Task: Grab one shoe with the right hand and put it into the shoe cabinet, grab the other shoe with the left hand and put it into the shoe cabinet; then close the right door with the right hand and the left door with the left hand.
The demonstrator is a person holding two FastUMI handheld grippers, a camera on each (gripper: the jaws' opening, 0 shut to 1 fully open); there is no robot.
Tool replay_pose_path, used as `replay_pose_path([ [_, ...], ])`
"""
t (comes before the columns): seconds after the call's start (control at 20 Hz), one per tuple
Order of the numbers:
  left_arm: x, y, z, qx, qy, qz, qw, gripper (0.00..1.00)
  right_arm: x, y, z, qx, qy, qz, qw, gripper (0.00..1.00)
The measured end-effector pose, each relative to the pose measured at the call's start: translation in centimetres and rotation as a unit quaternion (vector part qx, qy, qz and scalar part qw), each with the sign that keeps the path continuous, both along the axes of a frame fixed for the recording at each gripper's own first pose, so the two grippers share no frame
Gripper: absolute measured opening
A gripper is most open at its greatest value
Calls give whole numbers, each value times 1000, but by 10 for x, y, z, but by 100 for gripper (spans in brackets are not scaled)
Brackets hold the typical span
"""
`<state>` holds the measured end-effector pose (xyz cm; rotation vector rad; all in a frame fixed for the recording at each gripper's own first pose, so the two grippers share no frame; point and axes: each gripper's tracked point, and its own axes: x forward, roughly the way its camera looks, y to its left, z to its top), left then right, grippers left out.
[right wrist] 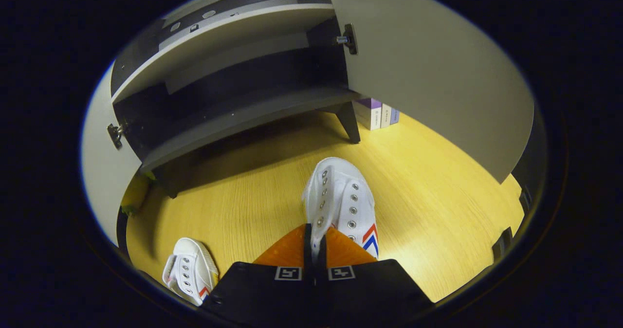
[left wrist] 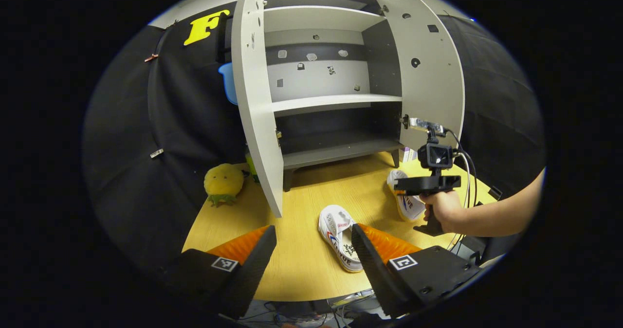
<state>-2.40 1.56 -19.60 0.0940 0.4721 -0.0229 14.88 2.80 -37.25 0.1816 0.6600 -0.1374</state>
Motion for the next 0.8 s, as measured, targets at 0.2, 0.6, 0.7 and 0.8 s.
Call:
replay_pose_path([
  [0.2,0,-7,3,-11,-5,-8,1000,97,-1,11,48,-5,-50,28,998,5],
  [0.6,9,-14,29,-32,-39,-17,999,97,22,62,204,-32,-163,105,980,5],
  [0.7,12,-11,37,-34,-49,-17,998,96,32,77,244,-31,-183,119,975,5],
  [0.8,15,-5,44,-33,-56,-11,998,97,50,90,278,-29,-191,132,972,5],
])
